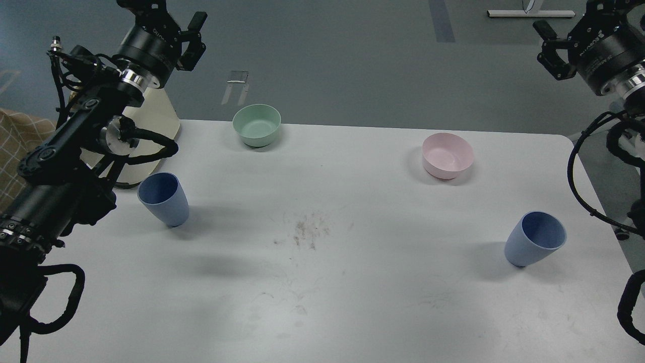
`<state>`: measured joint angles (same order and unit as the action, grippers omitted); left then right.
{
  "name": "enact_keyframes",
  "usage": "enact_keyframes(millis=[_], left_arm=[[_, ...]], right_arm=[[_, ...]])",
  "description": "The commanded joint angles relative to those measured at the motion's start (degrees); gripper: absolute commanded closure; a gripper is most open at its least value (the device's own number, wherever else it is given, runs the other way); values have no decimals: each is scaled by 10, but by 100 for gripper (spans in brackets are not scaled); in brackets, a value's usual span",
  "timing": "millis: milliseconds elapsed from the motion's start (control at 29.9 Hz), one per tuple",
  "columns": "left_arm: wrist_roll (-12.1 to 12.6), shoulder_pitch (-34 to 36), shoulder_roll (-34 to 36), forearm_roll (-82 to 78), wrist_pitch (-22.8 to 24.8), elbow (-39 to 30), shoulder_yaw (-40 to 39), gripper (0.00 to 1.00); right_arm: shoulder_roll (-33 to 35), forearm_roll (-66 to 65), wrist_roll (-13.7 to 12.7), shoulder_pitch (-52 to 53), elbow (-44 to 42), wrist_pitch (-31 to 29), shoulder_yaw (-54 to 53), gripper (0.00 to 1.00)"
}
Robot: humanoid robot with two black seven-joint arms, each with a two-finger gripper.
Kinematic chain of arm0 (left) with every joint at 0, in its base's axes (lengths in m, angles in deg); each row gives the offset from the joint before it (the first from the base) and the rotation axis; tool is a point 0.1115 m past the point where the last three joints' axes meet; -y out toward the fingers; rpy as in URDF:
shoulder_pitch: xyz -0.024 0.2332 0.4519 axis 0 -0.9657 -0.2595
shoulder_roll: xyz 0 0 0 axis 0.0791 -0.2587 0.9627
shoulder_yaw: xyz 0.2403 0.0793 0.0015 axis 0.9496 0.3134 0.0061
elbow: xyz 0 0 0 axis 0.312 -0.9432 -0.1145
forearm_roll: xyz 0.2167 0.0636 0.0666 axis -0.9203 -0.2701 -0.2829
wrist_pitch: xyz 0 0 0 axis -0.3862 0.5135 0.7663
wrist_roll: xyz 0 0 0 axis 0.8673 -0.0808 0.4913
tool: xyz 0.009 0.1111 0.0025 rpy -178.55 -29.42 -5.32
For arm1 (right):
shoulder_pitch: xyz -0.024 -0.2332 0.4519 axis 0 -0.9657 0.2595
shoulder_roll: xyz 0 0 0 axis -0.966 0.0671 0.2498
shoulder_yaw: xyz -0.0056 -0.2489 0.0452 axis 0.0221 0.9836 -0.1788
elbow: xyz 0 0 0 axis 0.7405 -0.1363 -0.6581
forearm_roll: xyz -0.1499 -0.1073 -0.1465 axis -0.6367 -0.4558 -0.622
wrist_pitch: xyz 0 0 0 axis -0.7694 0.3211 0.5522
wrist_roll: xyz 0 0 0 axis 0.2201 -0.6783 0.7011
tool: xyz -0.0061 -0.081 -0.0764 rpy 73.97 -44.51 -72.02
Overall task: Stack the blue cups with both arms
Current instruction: 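Move the left gripper down toward the blue cup near the left arm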
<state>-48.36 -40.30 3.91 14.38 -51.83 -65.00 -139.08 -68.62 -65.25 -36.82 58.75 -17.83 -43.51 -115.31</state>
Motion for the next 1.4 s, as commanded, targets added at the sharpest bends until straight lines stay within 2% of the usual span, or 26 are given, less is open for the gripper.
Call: enact_keyframes(millis=[0, 401, 669, 735, 769, 936, 969, 1103, 1237, 1337, 1370], left_arm=[[0, 0, -7, 0, 4, -5, 1, 2], [9, 2, -4, 2, 2, -5, 0, 2], [3, 3, 5, -21, 0, -28, 21, 3], [1, -2, 41, -92, -7, -77, 66, 3], [1, -3, 41, -93, -7, -77, 66, 3], [-5, -49, 172, -246, -19, -217, 121, 5], [-5, -49, 172, -246, -19, -217, 121, 5], [-24, -90, 284, -359, -19, -290, 146, 8], [-43, -130, 352, -443, -19, -315, 158, 9], [-58, -167, 384, -532, -19, -312, 164, 26], [-59, -178, 389, -563, -19, -308, 164, 28]], right_arm=[[-1, 1, 1, 4, -2, 0, 1, 0], [4, 25, -2, 12, 2, 0, -9, 0], [17, 45, 1, 4, 3, 0, -11, 0], [17, 53, 3, -2, 3, 0, -12, 0], [17, 53, 3, -2, 3, 0, -12, 0], [18, 80, 3, -27, 6, 0, -28, 0], [18, 80, 3, -27, 6, 0, -28, 0], [19, 84, 3, -60, 7, 0, -52, 0], [20, 86, 4, -73, 8, 0, -80, 0], [19, 129, 12, -78, 8, 0, -117, 0], [20, 155, 12, -79, 9, 0, -121, 0]])
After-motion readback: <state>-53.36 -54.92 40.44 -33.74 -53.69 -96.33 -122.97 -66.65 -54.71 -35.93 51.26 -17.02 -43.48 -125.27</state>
